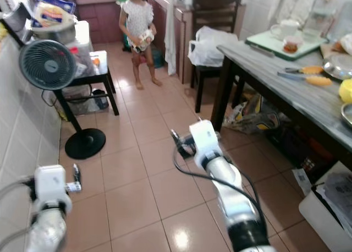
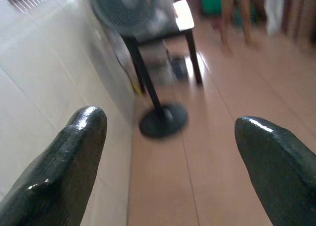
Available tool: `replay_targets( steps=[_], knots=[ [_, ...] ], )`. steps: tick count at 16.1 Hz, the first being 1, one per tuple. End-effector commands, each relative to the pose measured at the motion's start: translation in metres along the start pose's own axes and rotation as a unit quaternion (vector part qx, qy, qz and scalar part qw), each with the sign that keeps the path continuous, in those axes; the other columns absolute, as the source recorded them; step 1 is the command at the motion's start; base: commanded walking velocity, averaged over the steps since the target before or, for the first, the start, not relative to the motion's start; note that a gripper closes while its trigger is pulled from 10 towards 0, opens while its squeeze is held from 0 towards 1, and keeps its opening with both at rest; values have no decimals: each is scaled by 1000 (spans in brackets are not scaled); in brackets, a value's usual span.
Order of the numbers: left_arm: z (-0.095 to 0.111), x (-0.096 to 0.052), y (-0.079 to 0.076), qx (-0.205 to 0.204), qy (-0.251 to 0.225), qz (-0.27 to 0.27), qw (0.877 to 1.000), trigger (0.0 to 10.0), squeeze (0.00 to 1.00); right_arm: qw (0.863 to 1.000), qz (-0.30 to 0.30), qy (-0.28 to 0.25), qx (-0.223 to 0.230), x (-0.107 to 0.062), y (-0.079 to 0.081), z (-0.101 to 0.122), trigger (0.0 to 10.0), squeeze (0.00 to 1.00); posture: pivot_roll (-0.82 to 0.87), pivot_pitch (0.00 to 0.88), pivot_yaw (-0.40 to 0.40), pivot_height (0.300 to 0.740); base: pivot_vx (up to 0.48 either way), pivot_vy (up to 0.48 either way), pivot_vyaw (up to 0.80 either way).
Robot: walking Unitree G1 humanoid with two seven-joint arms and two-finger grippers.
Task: Setting the table
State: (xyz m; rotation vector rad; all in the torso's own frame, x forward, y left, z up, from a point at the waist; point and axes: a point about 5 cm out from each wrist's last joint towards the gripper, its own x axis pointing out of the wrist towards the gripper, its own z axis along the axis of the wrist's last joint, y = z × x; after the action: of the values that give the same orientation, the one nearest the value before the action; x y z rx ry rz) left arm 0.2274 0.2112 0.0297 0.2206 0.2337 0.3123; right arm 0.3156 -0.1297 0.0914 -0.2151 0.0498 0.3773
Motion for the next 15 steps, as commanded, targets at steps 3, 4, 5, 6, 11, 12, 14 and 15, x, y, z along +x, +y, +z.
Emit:
replay_targets(
  steps=[3,4,5,6,11,12,14,15],
  knots=[
    [-54,-13,-3,25,85,-54,995,10000,0,993,-49,96,47,-20,-11,-55,10000,0,-118,15,28,740,0,0,0],
    [-67,-20,-1,46,101,-60,992,10000,0,989,-59,128,47,-29,-13,-71,10000,0,-118,15,28,740,0,0,0],
    [-80,-25,3,57,122,-56,989,10000,0,983,-67,163,55,-37,-13,-87,10000,0,-126,11,28,740,0,0,0],
    [-95,-32,5,63,158,-61,983,10000,0,975,-75,201,59,-47,-12,-104,10000,0,-132,6,28,740,0,0,0],
    [-138,-57,13,70,304,-89,946,10000,0,933,-65,346,72,-81,4,-150,10000,0,-113,0,33,740,0,0,320],
    [-142,-61,12,69,320,-95,940,10000,0,928,-59,361,70,-84,9,-154,10000,0,-112,0,31,740,0,0,800],
    [-155,-77,9,65,366,-108,922,10000,0,917,-47,394,39,-91,12,-161,10000,0,-98,0,28,740,0,0,800],
    [-159,-81,7,67,386,-115,913,10000,0,911,-47,407,37,-94,12,-164,10000,0,-84,0,20,740,0,0,800]
  ],
)
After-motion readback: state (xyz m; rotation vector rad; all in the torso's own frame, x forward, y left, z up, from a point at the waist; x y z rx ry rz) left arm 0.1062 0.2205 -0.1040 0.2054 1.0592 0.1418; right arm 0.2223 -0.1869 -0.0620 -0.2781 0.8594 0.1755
